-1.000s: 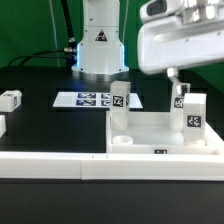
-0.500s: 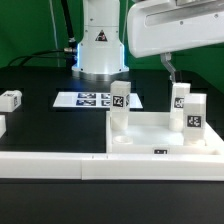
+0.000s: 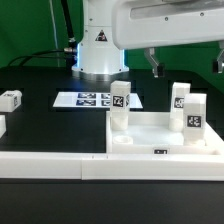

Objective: Assemble square table

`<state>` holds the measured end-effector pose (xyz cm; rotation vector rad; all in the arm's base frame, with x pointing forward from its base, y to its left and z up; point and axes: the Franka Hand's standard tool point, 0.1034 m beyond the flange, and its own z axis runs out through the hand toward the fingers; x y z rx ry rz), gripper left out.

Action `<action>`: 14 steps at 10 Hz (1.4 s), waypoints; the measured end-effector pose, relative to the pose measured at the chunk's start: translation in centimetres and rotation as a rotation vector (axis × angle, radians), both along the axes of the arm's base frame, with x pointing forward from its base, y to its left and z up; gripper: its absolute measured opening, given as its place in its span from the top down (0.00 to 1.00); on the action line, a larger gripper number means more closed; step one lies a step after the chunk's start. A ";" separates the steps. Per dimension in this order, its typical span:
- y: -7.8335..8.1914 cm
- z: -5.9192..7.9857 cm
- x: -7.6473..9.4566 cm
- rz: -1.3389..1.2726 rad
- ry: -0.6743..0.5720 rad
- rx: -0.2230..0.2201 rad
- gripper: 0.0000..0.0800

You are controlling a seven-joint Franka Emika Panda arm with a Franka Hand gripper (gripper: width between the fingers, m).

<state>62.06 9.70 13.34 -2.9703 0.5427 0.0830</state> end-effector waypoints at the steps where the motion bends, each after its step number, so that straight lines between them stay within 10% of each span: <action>1: 0.6 -0.2 0.0 0.006 0.003 -0.009 0.19; 12: 1.2 -4.4 -0.2 -0.035 0.010 -0.039 0.19; 14: 1.1 -4.4 -0.2 -0.036 0.010 -0.039 0.35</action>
Offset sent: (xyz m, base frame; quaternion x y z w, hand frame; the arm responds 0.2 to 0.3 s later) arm 0.0000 0.0000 0.0000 0.0000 0.0000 0.0000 1.0000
